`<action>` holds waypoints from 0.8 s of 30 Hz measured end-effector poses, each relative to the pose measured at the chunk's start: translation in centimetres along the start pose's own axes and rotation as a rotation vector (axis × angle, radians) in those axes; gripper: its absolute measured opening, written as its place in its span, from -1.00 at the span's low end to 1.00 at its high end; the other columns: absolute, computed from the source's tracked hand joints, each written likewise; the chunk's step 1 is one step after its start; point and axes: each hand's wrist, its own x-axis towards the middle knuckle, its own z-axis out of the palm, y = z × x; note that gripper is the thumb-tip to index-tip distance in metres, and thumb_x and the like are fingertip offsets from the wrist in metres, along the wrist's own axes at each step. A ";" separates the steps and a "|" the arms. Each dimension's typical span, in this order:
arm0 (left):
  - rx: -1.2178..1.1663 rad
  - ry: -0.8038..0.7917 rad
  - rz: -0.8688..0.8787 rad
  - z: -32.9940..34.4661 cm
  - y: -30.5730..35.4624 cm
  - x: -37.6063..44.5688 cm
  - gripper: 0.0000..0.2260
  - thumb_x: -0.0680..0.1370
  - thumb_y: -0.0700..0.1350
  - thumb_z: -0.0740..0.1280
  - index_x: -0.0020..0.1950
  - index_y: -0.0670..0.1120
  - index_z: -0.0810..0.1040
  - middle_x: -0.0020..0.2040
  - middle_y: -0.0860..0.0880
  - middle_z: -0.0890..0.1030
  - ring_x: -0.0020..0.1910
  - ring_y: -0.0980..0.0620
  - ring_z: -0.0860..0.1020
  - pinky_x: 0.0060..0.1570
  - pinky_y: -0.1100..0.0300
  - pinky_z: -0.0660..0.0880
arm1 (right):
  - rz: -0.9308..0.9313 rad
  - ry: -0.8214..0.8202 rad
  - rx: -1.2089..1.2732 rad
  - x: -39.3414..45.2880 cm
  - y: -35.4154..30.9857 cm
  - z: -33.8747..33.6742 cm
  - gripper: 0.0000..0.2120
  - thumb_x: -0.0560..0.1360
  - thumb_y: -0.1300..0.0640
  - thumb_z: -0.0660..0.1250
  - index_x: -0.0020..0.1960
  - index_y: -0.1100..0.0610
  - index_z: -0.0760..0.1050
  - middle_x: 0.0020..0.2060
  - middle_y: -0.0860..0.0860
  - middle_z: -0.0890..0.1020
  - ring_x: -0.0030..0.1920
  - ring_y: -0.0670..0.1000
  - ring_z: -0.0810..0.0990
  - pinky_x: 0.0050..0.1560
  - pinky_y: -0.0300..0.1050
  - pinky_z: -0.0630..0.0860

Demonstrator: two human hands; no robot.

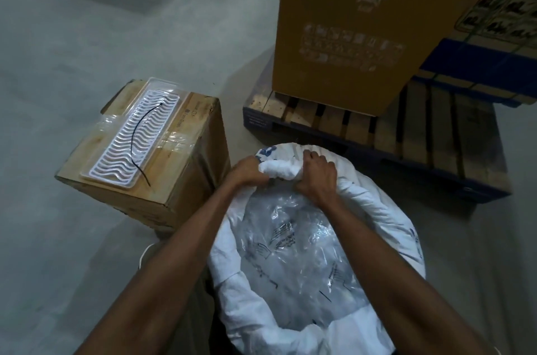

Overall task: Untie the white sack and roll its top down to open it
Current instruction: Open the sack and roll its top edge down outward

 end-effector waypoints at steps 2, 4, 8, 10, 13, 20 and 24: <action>0.261 0.226 0.085 1.7 1.5 -0.2 -0.23 0.41 0.08 0.52 0.50 -0.10 0.27 0.34 -0.21 0.43 0.29 -0.23 0.45 0.28 -0.08 0.43 | 0.009 -0.022 0.133 0.9 -0.3 -1.0 -0.40 0.35 -0.20 0.47 0.27 0.11 0.52 0.12 0.12 0.65 0.14 0.20 0.63 0.13 0.05 0.52; 0.445 0.306 0.215 3.7 3.2 0.0 -0.15 0.35 0.11 0.53 0.52 -0.07 0.21 0.38 -0.20 0.37 0.29 -0.22 0.40 0.27 -0.14 0.40 | 0.001 -0.115 0.151 2.0 -0.8 -2.9 -0.44 0.36 -0.19 0.43 0.23 0.13 0.54 0.11 0.12 0.66 0.11 0.19 0.64 0.06 0.01 0.54; 0.482 0.327 0.237 4.4 4.7 1.7 -0.27 0.40 0.12 0.48 0.50 -0.04 0.31 0.35 -0.16 0.49 0.27 -0.18 0.46 0.25 -0.09 0.43 | 0.078 -0.545 0.205 4.3 0.9 -5.3 -0.39 0.20 0.11 0.49 0.23 0.17 0.46 0.13 0.13 0.60 0.12 0.18 0.60 -0.02 -0.01 0.53; 0.438 0.311 0.206 4.6 5.1 2.7 -0.46 0.47 0.10 0.43 0.42 0.00 0.45 0.27 -0.12 0.60 0.19 -0.14 0.55 0.19 -0.03 0.48 | 0.042 -0.547 0.217 4.7 2.1 -5.2 -0.34 0.20 0.12 0.53 0.28 0.18 0.49 0.13 0.13 0.61 0.10 0.15 0.60 -0.04 -0.04 0.53; 0.328 0.261 0.049 3.9 6.3 3.7 -0.65 0.56 0.08 0.34 0.28 -0.05 0.59 0.19 -0.13 0.65 0.13 -0.16 0.61 0.15 0.01 0.51 | -0.096 -0.225 0.051 2.9 3.5 -3.2 -0.13 0.28 -0.11 0.57 0.51 0.04 0.33 0.32 0.11 0.51 0.28 0.16 0.52 0.18 0.07 0.51; 0.215 -0.078 0.112 1.9 7.0 5.0 -0.55 0.44 -0.01 0.46 0.29 -0.09 0.51 0.21 -0.11 0.61 0.07 -0.12 0.57 0.06 0.05 0.56 | 0.196 -0.042 0.059 -0.4 6.3 -0.2 -0.08 0.31 -0.45 0.47 0.44 0.12 0.36 0.25 0.14 0.58 0.21 0.19 0.60 0.21 0.14 0.54; 0.662 0.282 0.392 5.7 8.7 3.5 -0.05 0.22 0.15 0.61 0.49 -0.09 0.24 0.36 -0.19 0.38 0.27 -0.21 0.41 0.21 -0.11 0.49 | 0.206 -0.302 0.188 1.1 6.5 -4.7 -0.48 0.29 0.02 0.54 0.18 0.15 0.49 0.02 0.08 0.61 0.01 0.13 0.61 0.08 0.06 0.58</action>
